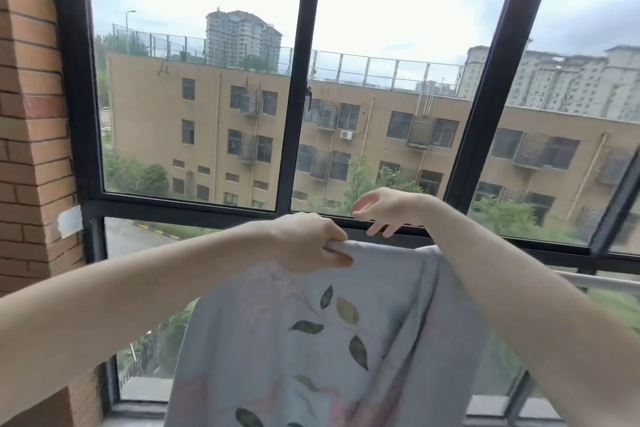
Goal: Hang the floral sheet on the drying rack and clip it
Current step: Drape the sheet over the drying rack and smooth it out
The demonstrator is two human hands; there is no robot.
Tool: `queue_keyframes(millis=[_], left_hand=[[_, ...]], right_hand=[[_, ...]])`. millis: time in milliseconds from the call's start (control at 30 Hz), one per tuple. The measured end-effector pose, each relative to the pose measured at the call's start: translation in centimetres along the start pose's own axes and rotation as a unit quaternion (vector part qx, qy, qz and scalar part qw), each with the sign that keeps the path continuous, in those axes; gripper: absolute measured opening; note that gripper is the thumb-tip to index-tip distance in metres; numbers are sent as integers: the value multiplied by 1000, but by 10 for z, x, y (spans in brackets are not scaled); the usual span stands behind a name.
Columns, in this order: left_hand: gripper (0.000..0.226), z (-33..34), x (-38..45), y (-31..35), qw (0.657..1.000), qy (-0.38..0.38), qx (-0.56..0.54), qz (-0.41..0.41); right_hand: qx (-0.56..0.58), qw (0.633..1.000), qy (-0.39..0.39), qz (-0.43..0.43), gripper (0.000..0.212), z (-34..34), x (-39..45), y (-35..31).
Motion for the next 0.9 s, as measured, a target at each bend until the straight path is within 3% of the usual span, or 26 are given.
queue_keyframes(millis=[100,200,267,300,367,534,600,700,767,834,901], left_hand=[[45,1,0,-1,1000,23,15,-10],[45,-2,-6,1,999,39,23,-18],[47,1,-8,4,998,41,27,-29],[50,-1,-5,0,998,47,27,-39],[59,-1,-6,5,995,66,38,-61],[93,-5,-17,15,983,105,64,-138],[102,-3,-21,26,977,115,81,-159],[94,-4,-27,37,969,141,84,-185],[90,-5,-29,44,966,141,79,-200],[91,-7,-33,49,962,140,85,-220],[95,-6,-33,51,959,137,81,-234]], right_hand=[[48,974,167,-145,21,-15,-75,-8],[158,886,380,-214,12,2,-171,28],[207,824,473,-234,19,37,-221,65],[212,811,494,-231,23,55,-227,83],[227,817,496,-185,30,98,-233,125],[247,881,399,-51,60,181,-203,187],[254,885,389,-16,76,197,-207,203],[254,888,381,32,109,204,-212,220],[242,897,366,56,116,205,-209,231],[238,903,347,85,107,209,-205,236],[242,909,319,114,60,211,-202,239]])
Point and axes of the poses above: each hand's wrist, its own x-axis towards the middle knuckle, its own z-axis out of the palm, y = z × x, the point moved 6 cm from there along x, towards the middle knuckle, and after that the axes turned 7 degrees about x, right-handed, at the moved point
